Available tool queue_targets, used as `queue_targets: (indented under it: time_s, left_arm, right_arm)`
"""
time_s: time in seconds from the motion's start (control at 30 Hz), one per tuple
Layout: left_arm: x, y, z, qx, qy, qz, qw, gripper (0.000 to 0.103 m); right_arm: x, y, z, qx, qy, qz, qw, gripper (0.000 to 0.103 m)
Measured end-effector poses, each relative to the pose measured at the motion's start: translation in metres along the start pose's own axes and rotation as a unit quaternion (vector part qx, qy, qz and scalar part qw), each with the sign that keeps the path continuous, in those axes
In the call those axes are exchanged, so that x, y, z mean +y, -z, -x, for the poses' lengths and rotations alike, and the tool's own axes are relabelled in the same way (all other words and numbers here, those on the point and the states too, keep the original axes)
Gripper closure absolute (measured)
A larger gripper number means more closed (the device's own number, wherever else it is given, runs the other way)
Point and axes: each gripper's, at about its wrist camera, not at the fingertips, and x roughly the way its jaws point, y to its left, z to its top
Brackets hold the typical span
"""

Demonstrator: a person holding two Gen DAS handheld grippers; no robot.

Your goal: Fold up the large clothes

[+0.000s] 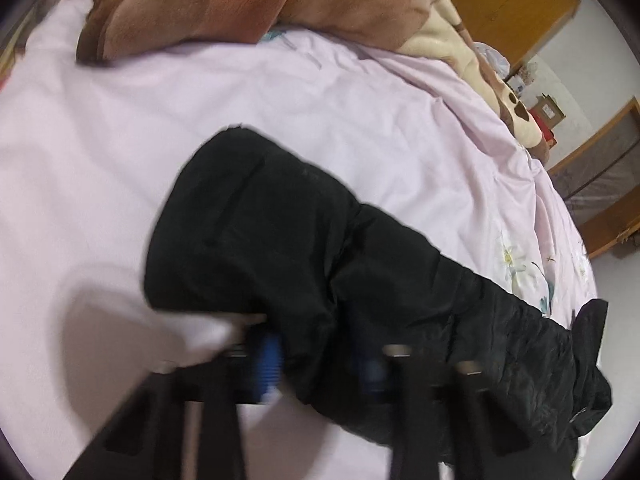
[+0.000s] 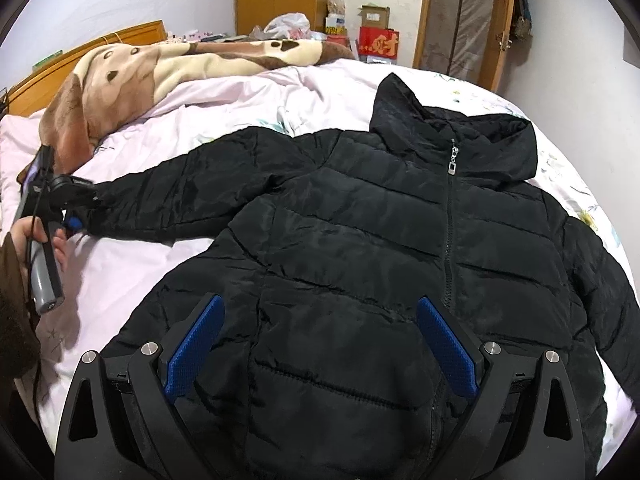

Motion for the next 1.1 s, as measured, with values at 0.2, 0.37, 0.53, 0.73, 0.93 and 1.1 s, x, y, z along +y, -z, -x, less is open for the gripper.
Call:
queue_targets:
  time_s: [0.2, 0.37, 0.53, 0.73, 0.93, 1.1]
  left_arm:
    - [-0.046, 0.003, 0.043, -0.089, -0.004, -0.091, 0.9918, 0.089]
    - [-0.103, 0.025, 0.081, -0.149, 0.028, -0.19, 0.97, 0.089]
    - [-0.166, 0.057, 0.106, -0.19, 0.052, -0.277, 0.9406, 0.089]
    - [-0.244, 0.107, 0.12, -0.197, 0.085, -0.359, 0.9086, 0.089]
    - [-0.312, 0.169, 0.117, -0.166, 0.132, -0.417, 0.8839, 0.089]
    - [-0.348, 0.223, 0.105, -0.142, 0.147, -0.44, 0.8746, 0.089]
  right_arm:
    - [-0.009, -0.003, 0.0, -0.004, 0.001, -0.012, 1.0, 0.006]
    - [-0.021, -0.005, 0.004, -0.018, -0.003, -0.024, 1.0, 0.006]
    - [-0.045, -0.008, 0.008, -0.026, 0.002, -0.053, 0.998, 0.006]
    - [-0.085, -0.01, 0.014, -0.038, 0.018, -0.094, 0.995, 0.006]
    - [-0.133, -0.008, 0.021, -0.051, 0.036, -0.144, 0.988, 0.006]
    - [-0.173, 0.001, 0.022, -0.048, 0.057, -0.181, 0.981, 0.006]
